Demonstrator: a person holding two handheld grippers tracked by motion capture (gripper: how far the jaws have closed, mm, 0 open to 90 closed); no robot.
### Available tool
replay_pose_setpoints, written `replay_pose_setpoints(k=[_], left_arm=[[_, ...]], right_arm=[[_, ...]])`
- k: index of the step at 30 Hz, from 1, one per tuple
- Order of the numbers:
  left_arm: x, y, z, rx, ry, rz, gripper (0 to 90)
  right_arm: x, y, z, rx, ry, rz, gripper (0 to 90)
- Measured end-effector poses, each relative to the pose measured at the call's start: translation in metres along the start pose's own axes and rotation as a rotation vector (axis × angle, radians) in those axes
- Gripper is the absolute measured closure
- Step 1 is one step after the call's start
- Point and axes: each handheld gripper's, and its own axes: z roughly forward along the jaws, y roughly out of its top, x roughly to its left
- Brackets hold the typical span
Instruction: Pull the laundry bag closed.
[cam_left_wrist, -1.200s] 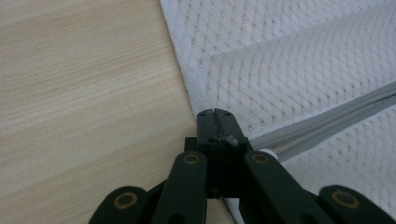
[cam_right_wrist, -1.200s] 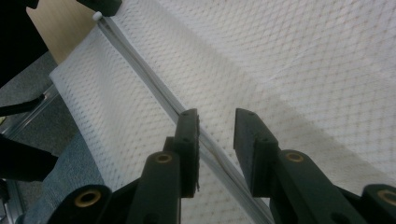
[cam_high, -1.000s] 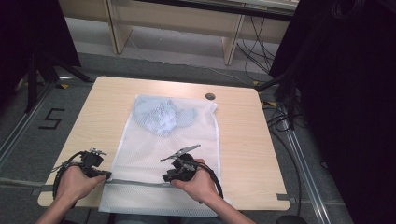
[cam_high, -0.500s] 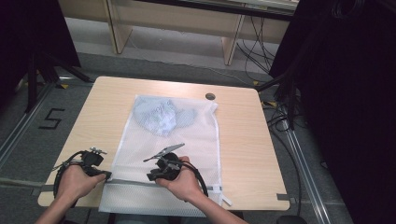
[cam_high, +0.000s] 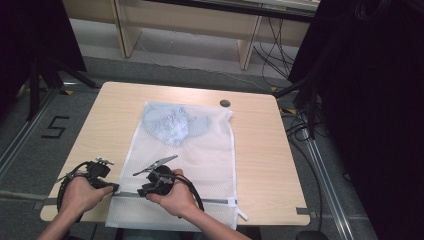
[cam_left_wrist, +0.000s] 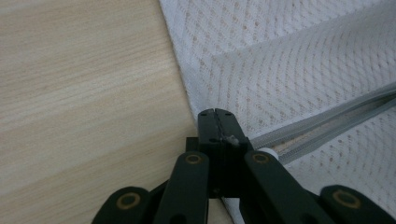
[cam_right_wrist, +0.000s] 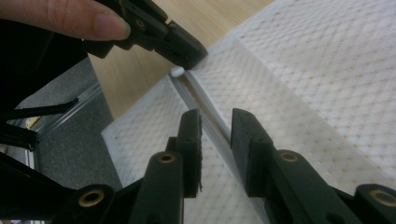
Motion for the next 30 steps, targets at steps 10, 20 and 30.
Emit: replay_pose_setpoints(k=[10,20,30], left_arm=[[0.001,0.0,0.0,0.003,0.0,0.003,89.7],[0.001,-0.001,0.0,-0.007,-0.005,-0.01,89.8],[0.004,0.0,0.0,-0.011,-0.013,0.006,89.8]], right_arm=[[0.008,0.012,0.017,-0.003,0.025,-0.016,73.3],[0.013,0.016,0.03,0.003,0.049,0.016,75.0],[0.015,0.021,0.037,0.012,0.04,0.044,75.9]])
